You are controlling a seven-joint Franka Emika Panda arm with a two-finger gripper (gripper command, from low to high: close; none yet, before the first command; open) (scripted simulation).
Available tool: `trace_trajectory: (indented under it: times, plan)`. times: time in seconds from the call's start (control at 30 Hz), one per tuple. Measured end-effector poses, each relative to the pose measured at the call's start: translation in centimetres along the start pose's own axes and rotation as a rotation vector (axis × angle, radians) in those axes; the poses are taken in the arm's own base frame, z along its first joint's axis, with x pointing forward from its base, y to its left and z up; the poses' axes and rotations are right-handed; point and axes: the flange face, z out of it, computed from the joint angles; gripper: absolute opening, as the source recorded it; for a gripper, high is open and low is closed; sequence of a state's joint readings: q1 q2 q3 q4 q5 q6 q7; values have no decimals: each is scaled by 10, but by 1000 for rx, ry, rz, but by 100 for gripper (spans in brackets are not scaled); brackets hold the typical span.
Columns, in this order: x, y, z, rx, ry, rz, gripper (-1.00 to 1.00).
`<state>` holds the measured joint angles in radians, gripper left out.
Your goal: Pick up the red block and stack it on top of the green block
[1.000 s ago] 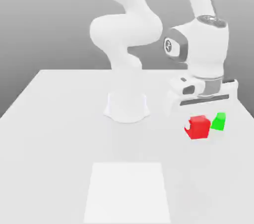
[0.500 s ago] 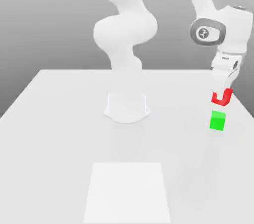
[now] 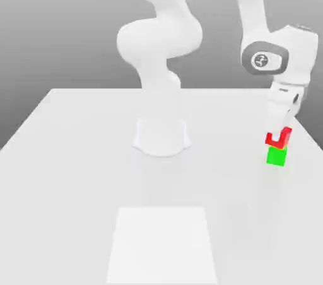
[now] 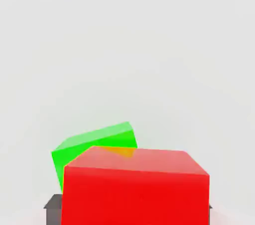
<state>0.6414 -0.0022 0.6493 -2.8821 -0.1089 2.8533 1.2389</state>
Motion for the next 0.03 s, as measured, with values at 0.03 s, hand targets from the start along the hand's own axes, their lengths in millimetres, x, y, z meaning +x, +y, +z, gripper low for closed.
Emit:
trace_trajectory:
  times: [0.03]
  plan:
    - [0, 0, 2, 2, -2, -1, -100]
